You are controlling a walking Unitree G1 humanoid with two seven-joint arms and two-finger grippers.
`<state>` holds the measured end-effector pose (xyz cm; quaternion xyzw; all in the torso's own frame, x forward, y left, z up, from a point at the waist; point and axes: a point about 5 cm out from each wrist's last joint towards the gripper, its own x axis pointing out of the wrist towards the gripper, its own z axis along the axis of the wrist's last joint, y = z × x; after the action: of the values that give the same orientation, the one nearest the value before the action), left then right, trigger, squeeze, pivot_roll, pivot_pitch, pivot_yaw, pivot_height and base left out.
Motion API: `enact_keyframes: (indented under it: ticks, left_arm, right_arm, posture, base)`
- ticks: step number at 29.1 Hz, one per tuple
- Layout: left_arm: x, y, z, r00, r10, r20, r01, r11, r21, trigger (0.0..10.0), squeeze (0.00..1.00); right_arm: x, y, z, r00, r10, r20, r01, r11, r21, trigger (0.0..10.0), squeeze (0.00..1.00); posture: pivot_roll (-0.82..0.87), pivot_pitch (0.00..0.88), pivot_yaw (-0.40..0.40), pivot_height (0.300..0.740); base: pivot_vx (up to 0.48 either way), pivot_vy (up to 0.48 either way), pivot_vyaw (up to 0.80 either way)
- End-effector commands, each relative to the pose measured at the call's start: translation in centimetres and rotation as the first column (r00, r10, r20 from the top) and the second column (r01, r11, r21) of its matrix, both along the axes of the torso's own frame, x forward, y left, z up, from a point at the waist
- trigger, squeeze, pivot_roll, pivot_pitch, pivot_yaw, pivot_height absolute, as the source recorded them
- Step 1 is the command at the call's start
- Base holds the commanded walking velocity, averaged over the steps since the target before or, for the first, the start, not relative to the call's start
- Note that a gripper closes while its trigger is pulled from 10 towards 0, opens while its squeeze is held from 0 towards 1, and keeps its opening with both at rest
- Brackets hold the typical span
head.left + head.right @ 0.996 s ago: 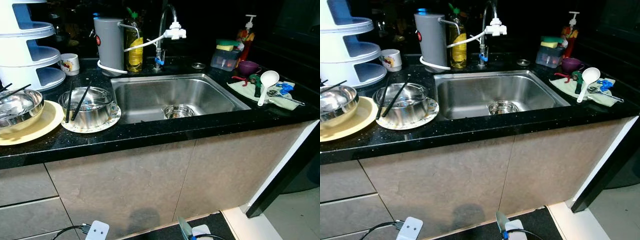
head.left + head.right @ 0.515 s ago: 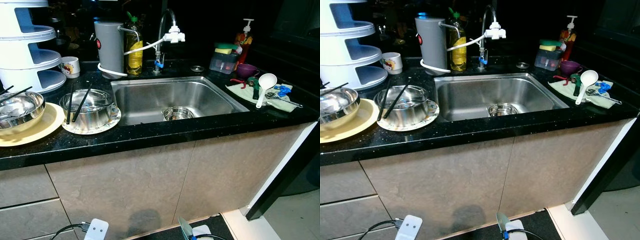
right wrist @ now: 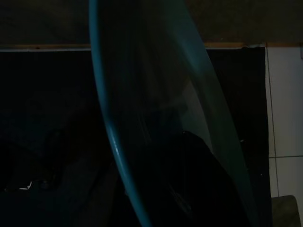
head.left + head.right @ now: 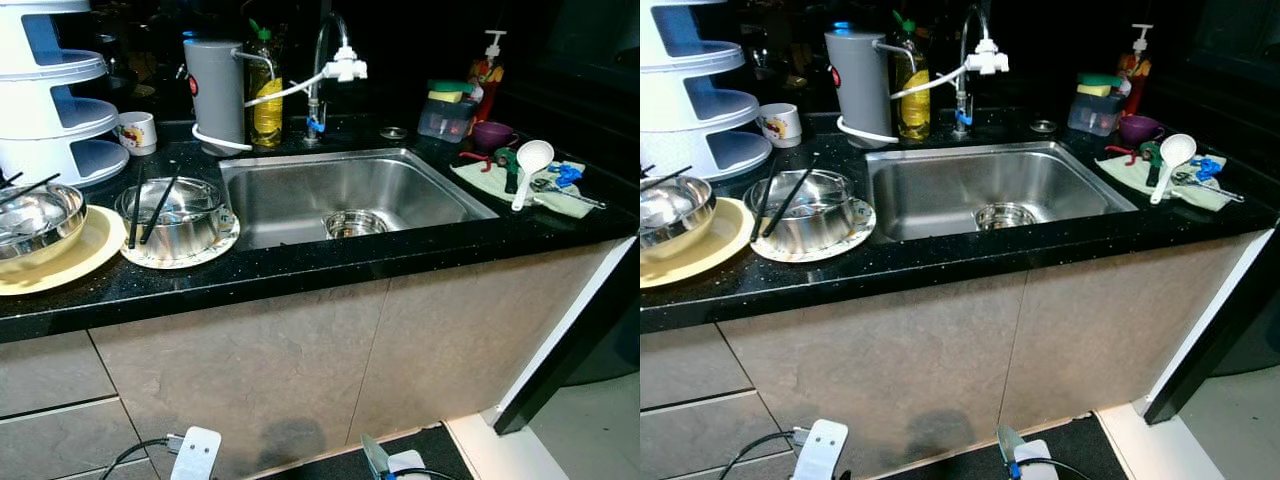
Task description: Kitchen organization
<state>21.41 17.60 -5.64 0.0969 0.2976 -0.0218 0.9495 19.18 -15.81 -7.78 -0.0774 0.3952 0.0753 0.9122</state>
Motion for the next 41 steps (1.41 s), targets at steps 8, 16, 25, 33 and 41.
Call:
enact_keyframes:
  ticks: [8,16,25,33,41]
  left_arm:
    - [-0.3,0.3,-0.6,0.992,0.100,-0.073,-0.104,0.993,-0.054,10.0,0.00]
    - [0.0,-0.3,-0.3,0.998,0.034,-0.051,-0.037,0.998,-0.057,10.0,0.00]
    - [0.5,-0.6,-0.1,0.998,0.018,-0.059,-0.022,0.998,-0.067,10.0,0.00]
    - [0.5,-0.8,-0.2,0.996,-0.031,-0.087,0.027,0.999,-0.043,10.0,0.00]
    - [0.9,-1.8,0.0,0.992,-0.100,-0.079,0.099,0.995,-0.025,10.0,0.00]
  right_arm:
    - [-0.2,-0.1,-0.1,1.000,0.025,-0.005,-0.025,1.000,-0.019,10.0,0.00]
    - [0.2,-0.2,0.1,0.999,0.050,0.006,-0.050,0.998,-0.025,10.0,0.00]
    - [0.6,-0.4,0.3,0.999,0.048,0.016,-0.047,0.998,-0.033,10.0,0.00]
    - [0.6,-0.5,0.4,0.999,0.039,0.021,-0.039,0.999,-0.032,10.0,0.00]
    - [0.2,-1.4,0.3,0.999,-0.029,0.018,0.029,0.999,-0.021,10.0,0.00]
  posture:
    - [-0.05,0.087,-0.053,0.740]
    - [-0.04,0.085,-0.057,0.740]
    - [-0.04,0.091,-0.051,0.740]
    - [-0.05,0.100,-0.043,0.740]
    - [-0.05,0.101,-0.033,0.740]
  base:
    - [0.000,0.000,0.06]
    - [0.000,0.000,0.80]
    - [0.000,0.000,0.80]
    - [0.000,0.000,0.80]
    - [0.000,0.000,0.10]
